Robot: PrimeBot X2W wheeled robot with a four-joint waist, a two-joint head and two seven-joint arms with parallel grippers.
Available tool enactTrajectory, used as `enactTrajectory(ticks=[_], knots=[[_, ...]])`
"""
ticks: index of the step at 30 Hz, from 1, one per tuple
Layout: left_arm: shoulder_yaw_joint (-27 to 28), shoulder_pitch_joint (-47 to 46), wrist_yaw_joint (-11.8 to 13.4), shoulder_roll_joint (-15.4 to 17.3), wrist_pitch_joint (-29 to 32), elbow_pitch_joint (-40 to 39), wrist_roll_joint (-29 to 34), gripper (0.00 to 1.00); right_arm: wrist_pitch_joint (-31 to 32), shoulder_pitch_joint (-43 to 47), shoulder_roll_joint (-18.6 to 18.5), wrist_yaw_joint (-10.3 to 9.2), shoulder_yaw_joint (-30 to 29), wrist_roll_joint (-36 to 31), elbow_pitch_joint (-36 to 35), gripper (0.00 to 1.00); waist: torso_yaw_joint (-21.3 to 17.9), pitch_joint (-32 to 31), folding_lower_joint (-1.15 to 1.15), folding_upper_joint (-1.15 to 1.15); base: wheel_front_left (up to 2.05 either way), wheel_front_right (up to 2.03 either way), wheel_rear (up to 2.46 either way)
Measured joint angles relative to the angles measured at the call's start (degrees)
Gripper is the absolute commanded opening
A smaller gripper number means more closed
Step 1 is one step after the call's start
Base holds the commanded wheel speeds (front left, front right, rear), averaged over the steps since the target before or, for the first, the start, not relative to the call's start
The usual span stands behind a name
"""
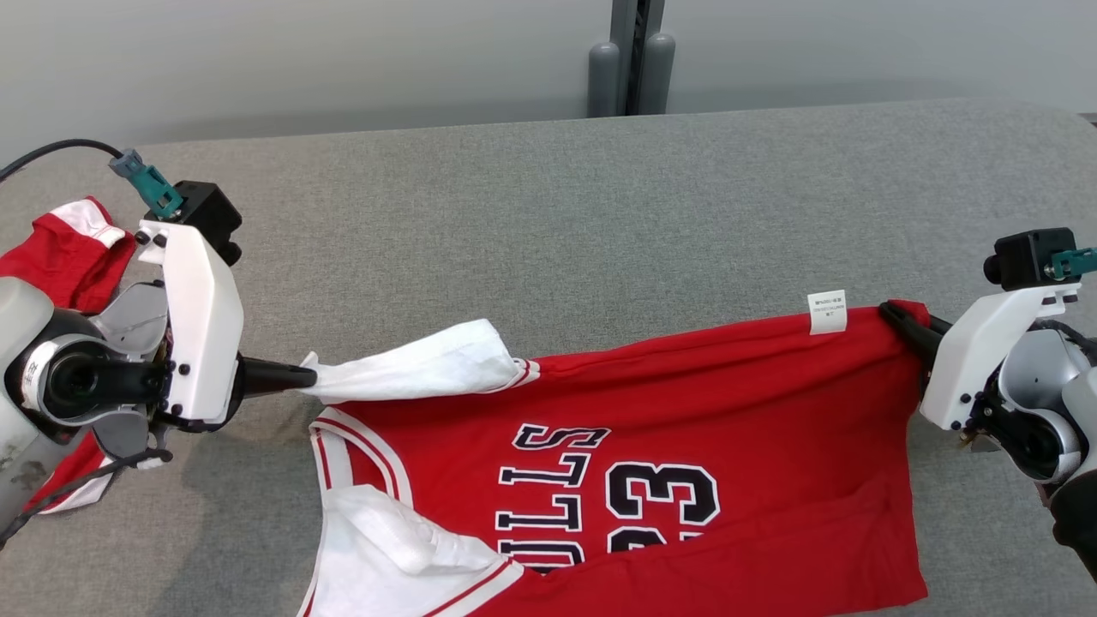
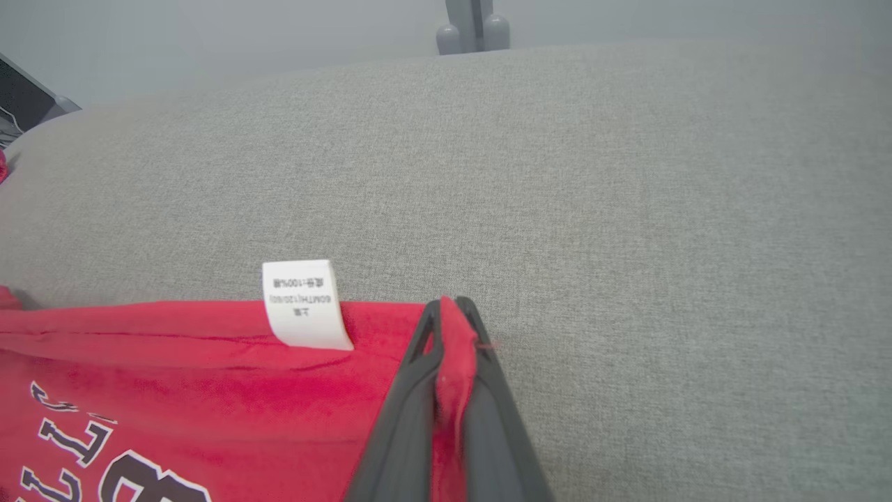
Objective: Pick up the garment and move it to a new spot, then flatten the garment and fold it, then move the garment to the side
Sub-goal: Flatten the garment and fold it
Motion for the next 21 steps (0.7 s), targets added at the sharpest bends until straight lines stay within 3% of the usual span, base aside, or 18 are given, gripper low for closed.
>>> enactTrajectory(ticks=[9, 21], knots=[[-1.27, 2.49, 2.69, 3.57, 3.97, -6.05, -1.56, 0.00, -3.30, -1.14, -2.56, 0.00, 7.04, 3.41, 1.69, 0.00, 1.10, 0.16, 0.00, 0.00, 0.00, 0.00, 0.00], [-3.22, 3.76, 5.46, 5.53, 8.55, -11.35, -3.00, 0.00, 3.85, -2.53, -8.28, 0.04, 16.79, 12.06, -4.52, 0.00, 0.75, -0.47, 0.00, 0.00, 0.00, 0.00, 0.00]])
